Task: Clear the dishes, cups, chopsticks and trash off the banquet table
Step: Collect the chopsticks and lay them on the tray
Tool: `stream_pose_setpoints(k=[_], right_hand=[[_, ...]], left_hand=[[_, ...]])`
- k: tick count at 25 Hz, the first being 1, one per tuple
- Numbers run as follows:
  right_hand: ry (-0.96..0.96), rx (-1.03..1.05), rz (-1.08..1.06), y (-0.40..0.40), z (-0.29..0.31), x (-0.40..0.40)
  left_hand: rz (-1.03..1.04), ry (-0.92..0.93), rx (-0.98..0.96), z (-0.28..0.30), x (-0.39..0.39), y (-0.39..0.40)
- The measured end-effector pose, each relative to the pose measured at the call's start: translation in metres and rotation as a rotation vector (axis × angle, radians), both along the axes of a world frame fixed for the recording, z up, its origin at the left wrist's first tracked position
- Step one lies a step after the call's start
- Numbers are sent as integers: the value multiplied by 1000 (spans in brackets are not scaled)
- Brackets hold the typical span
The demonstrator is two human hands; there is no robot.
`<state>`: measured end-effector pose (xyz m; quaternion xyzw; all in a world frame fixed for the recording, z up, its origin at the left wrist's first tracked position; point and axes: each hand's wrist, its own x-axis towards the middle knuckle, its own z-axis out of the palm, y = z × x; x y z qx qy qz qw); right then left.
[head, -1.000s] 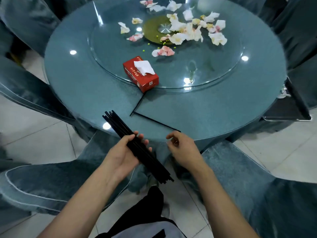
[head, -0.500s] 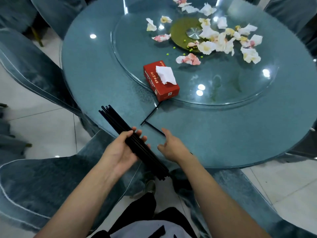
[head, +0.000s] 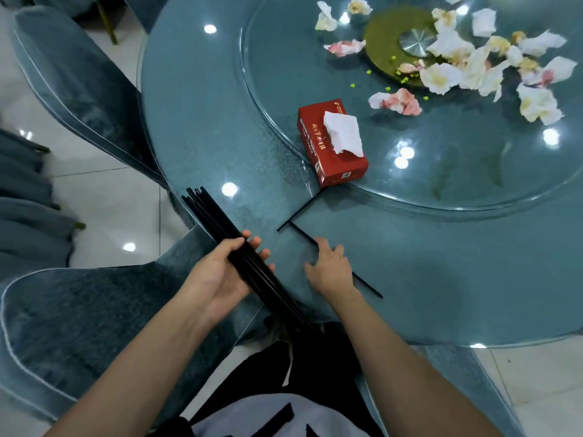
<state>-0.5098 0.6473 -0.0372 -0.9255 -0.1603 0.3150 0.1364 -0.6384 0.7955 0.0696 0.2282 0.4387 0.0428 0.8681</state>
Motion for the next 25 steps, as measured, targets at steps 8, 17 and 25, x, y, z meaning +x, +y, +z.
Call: stream_pose_setpoints(k=[8,17,25], right_hand=[[-132,32,127,19,-11,30],[-176,-34,312,59,-11,49],[-241,9,105,22,-13,53]], left_hand=[[45,30,13,2,19,-2],[146,78,-6,2,14,2],[72,73,12,0,28,-5]])
